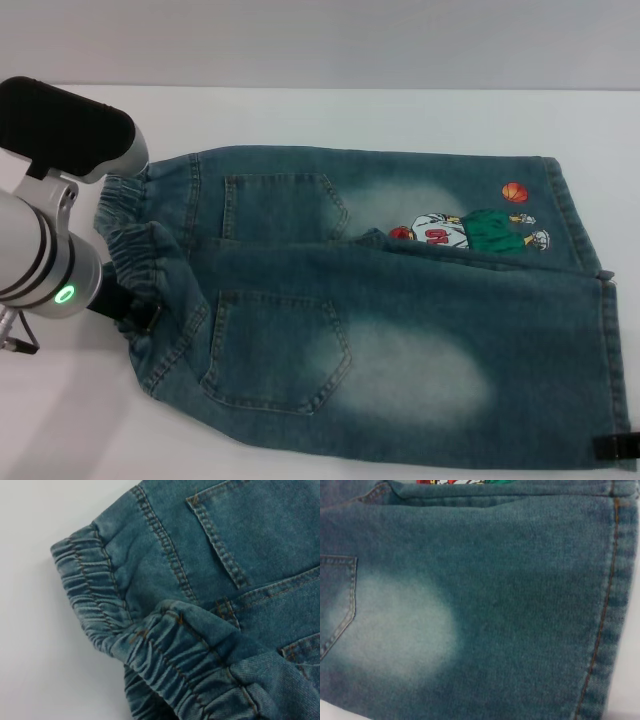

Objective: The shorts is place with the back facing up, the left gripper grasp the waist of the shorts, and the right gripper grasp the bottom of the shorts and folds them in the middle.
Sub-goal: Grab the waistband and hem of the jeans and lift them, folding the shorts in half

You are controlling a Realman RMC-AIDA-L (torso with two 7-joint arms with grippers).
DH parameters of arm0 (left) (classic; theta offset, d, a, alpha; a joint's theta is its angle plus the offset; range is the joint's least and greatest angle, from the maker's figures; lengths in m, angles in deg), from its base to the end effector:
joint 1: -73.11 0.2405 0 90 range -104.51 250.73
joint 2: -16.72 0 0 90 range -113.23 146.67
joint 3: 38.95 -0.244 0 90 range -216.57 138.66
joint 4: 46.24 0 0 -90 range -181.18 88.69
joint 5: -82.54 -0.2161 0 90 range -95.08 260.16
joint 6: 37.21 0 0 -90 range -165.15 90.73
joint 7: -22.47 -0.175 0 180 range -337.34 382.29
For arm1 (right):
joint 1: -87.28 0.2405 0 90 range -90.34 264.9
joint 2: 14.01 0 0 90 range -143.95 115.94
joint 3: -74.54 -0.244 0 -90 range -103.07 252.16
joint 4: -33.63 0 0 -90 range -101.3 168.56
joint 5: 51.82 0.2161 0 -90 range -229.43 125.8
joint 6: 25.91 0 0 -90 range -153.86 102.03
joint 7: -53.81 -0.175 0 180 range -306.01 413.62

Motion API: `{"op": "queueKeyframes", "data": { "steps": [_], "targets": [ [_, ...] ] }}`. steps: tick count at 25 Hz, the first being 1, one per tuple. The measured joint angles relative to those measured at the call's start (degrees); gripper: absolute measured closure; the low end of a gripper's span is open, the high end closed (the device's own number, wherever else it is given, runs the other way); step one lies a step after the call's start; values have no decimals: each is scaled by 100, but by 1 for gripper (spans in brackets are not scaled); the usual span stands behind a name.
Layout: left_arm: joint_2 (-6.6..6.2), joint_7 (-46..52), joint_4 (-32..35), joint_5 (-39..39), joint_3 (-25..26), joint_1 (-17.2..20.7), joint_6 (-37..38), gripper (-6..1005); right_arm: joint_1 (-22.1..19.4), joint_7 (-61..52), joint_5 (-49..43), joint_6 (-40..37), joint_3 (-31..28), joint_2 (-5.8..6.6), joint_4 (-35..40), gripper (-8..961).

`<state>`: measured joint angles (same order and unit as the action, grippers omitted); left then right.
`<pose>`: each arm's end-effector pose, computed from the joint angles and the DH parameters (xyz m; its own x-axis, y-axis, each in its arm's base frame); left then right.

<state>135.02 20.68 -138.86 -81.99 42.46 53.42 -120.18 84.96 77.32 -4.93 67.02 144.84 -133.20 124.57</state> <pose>-0.2159 0.3271 -0.0218 0.5350 0.8436 -0.0461 0.5765 -0.4044 -0.7100 0.2996 0.2279 0.0216 0.1913 -0.9700 -0.1497 -0.9455 -0.1412 -0.2933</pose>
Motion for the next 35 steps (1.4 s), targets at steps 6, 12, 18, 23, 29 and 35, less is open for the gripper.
{"op": "queueKeyframes", "data": {
  "steps": [6, 12, 18, 23, 29, 35],
  "targets": [
    [0, 2, -2, 0, -10, -4, 0, 814, 23, 24, 25, -108, 40, -7, -106, 373],
    [-1, 0, -4, 7, -12, -31, 5, 814, 98, 41, 66, -167, 46, -7, -248, 373],
    [-1, -6, 17, 18, -12, -54, 10, 815, 135, 44, 69, -210, 101, -7, -257, 373],
    [-1, -8, 16, 19, -12, -54, 14, 815, 165, 48, 97, -234, 118, -7, -248, 372],
    [0, -11, 21, 20, -12, -60, 37, 816, 208, 54, 154, -293, 194, 2, -275, 374],
    [-1, -14, 25, 30, -12, -52, 37, 816, 235, 57, 93, -366, 416, 16, -286, 376]
  ]
}}
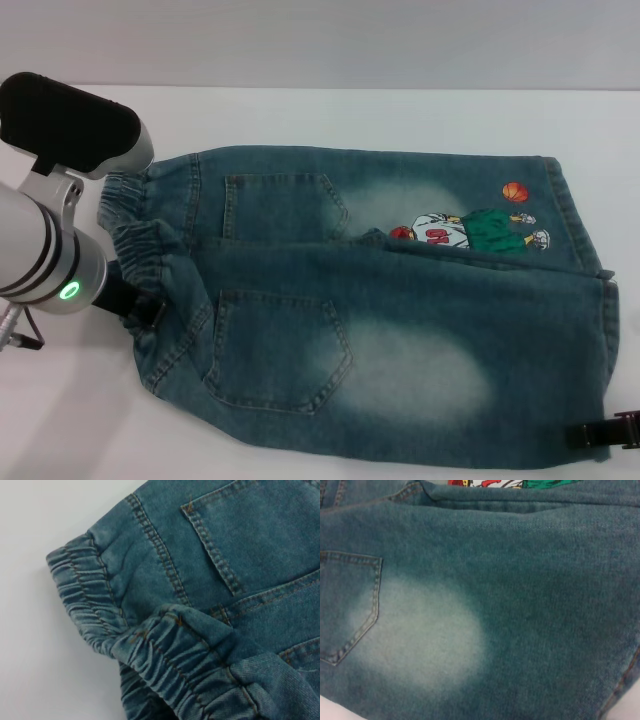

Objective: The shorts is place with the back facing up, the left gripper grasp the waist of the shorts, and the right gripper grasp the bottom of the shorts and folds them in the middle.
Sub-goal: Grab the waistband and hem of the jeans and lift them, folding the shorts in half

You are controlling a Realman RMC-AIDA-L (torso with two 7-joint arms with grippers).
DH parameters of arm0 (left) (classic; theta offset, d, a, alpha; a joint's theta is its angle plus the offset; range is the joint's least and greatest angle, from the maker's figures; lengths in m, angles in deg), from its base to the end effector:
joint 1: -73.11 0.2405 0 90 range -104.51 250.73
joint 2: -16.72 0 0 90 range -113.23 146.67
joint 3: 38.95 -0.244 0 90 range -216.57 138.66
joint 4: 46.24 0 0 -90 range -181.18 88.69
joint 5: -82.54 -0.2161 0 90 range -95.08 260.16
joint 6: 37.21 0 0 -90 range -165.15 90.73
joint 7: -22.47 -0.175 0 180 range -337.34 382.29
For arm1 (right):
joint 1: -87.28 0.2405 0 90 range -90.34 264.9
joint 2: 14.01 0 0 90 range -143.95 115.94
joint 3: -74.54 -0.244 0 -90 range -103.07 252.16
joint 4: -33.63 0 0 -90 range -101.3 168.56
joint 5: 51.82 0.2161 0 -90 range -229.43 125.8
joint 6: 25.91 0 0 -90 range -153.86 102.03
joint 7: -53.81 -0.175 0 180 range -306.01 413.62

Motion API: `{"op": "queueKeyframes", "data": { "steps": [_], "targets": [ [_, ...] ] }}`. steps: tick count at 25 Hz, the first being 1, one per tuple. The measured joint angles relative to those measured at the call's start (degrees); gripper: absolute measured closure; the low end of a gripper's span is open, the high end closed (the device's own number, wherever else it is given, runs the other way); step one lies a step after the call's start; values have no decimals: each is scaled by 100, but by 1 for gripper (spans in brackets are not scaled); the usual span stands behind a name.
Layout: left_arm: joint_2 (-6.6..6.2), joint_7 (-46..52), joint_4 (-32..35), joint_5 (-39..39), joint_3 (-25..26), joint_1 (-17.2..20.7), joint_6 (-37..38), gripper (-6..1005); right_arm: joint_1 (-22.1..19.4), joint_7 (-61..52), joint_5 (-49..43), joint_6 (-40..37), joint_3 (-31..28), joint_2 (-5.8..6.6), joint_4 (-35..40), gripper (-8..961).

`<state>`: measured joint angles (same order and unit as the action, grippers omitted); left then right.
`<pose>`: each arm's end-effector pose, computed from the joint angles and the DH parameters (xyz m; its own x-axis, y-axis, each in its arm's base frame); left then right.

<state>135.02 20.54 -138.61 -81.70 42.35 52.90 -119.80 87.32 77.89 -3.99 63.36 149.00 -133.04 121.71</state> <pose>-0.2128 0.3292 -0.0233 0.5454 0.8369 -0.0464 0.5746 -0.4135 -0.7063 0.2895 0.2414 0.0025 0.2491 -0.9600 -0.1283 -0.9385 -0.2065 -0.2767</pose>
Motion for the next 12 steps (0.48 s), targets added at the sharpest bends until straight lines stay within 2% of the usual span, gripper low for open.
{"op": "queueKeyframes", "data": {
  "steps": [6, 9, 12],
  "targets": [
    [0, 0, 0, 18, 0, -6, -4, 816, -25, 79, -5, 9, 143, 4, 86, 499],
    [0, -2, 2, 41, 0, -8, 3, 815, 2, 94, 20, 29, 226, 4, 110, 698],
    [0, -8, 8, 48, 0, -14, 8, 815, 15, 95, 22, 31, 257, 4, 111, 816]
  ]
}}
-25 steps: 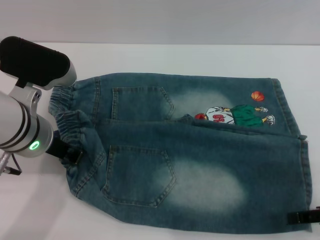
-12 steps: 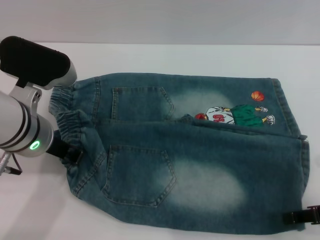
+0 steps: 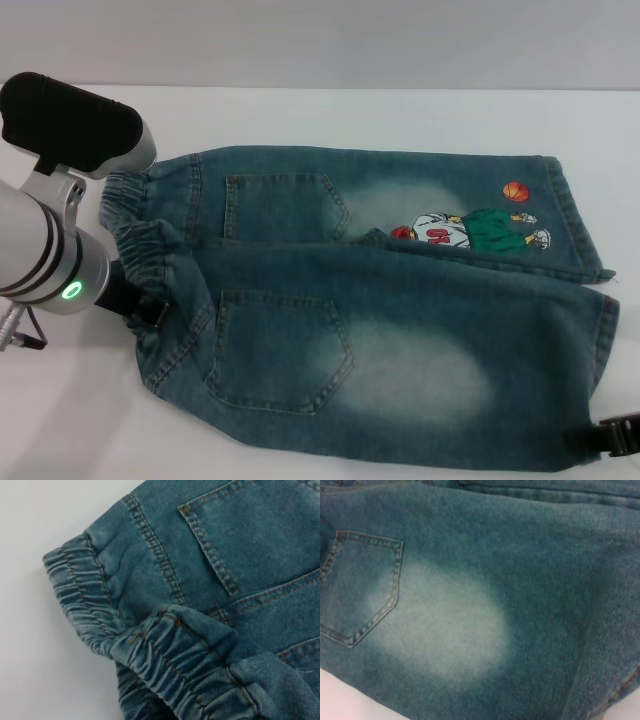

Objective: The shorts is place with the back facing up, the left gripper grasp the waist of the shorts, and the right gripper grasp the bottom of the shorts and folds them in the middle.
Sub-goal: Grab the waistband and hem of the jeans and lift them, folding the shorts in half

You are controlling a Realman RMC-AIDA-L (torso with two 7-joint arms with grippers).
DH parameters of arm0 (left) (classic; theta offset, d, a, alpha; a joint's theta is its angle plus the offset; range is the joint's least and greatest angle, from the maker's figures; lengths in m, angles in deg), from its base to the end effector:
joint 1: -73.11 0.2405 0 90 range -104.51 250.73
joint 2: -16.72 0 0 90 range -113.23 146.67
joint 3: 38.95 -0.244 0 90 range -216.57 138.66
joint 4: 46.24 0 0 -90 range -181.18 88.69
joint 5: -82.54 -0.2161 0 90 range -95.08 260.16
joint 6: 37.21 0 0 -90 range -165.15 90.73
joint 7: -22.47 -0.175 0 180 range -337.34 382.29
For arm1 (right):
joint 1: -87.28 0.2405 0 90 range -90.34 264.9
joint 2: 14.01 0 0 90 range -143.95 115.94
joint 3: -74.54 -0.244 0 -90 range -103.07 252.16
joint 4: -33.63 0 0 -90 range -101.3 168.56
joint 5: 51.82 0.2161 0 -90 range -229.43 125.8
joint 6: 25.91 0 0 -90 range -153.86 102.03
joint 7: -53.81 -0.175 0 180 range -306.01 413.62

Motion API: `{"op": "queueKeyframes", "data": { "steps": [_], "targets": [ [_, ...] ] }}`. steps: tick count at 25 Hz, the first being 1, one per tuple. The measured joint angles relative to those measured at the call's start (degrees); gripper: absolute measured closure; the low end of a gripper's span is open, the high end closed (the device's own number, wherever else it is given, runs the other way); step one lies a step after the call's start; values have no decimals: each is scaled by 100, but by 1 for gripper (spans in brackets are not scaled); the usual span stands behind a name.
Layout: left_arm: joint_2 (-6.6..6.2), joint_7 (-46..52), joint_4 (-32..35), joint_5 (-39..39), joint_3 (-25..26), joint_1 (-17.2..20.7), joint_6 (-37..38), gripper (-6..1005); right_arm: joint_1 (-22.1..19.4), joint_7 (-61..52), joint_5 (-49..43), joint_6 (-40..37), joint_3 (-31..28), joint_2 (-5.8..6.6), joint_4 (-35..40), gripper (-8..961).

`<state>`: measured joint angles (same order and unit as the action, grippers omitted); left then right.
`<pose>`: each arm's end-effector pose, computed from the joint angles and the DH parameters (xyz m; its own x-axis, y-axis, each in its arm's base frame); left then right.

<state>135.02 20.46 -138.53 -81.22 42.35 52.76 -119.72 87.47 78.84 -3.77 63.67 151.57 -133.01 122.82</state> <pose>-0.2113 0.3293 -0.0245 0.5476 0.8355 -0.0461 0.5786 -0.4178 -0.7005 0.2796 0.2403 -0.0046 0.3032 -0.9486 -0.0904 -0.9241 -0.2696 -0.2708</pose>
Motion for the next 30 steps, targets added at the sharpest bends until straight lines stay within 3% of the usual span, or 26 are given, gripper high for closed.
{"op": "queueKeyframes", "data": {
  "steps": [2, 14, 26, 30],
  "targets": [
    [0, -1, 0, 1, 0, 0, 1, 815, 13, 2, 1, 2, 15, 0, 2, 895],
    [-9, 20, -76, 3, 51, 66, 162, 815, -11, 245, 551, -109, -196, -1, 158, 886],
    [-13, 79, -128, 9, 139, 154, 688, 816, 108, 904, 1096, -962, -268, -12, 194, 876],
    [-17, 127, -302, 13, 192, 347, 1214, 816, 66, 1178, 1129, -1559, -289, -18, 205, 873]
  ]
}}
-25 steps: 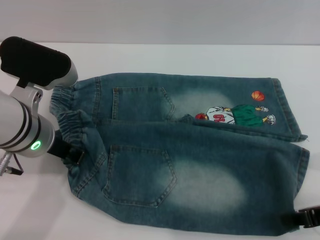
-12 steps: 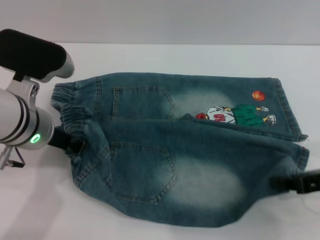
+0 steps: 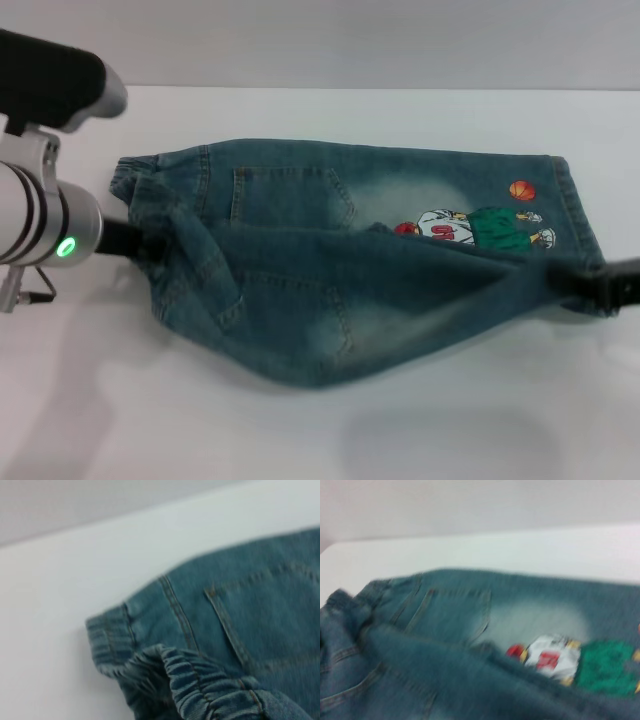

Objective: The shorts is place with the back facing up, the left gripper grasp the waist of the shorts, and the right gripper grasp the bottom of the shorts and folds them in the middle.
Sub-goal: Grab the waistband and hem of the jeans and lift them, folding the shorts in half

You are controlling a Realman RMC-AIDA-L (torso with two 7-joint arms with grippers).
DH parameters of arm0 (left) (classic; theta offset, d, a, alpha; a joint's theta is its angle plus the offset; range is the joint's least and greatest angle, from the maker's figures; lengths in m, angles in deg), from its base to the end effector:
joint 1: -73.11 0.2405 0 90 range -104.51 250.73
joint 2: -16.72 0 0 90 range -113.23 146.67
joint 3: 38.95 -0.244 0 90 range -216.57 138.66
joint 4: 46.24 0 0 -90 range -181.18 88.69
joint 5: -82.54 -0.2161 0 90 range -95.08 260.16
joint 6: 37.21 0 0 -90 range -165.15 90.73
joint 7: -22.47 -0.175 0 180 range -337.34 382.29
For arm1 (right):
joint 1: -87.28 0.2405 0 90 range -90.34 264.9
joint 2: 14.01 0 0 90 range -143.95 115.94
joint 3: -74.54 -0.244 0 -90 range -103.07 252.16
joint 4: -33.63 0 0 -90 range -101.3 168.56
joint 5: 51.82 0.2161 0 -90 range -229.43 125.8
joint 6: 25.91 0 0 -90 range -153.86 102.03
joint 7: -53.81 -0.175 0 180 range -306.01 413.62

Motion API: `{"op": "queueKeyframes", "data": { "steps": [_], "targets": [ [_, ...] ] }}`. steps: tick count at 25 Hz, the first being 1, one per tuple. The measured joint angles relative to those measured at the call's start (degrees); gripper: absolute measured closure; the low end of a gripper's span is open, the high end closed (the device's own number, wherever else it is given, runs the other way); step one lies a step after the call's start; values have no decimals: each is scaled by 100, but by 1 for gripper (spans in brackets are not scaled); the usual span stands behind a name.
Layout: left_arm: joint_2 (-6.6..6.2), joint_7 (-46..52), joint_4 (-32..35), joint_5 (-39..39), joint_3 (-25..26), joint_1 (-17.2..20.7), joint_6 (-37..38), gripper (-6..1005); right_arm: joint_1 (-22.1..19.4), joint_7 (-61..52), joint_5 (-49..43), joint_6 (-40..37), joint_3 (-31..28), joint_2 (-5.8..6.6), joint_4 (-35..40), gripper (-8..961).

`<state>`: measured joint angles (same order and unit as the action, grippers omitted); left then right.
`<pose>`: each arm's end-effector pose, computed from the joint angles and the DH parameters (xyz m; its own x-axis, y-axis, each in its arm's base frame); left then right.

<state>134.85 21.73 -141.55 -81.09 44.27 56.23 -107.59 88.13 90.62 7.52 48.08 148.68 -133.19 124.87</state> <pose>-0.1996 0.3540 -0.0075 0.6233 0.7629 0.1715 0.6169 -0.3449 -0.7075 0.2461 0.2993 0.0245 0.5274 -0.7509 -0.3975 -0.8471 -0.4286 -0.3142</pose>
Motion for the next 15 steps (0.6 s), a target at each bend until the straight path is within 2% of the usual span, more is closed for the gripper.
{"op": "queueKeyframes", "data": {
  "steps": [7, 15],
  "targets": [
    [-10, 177, 15, 0, 32, 236, 838, 816, -100, 784, 477, -1111, 10, -11, -241, 868],
    [-5, 294, 155, 393, 16, 634, 2415, 815, -147, 2534, 2432, -1918, -46, 3, -1342, 862]
  ]
}}
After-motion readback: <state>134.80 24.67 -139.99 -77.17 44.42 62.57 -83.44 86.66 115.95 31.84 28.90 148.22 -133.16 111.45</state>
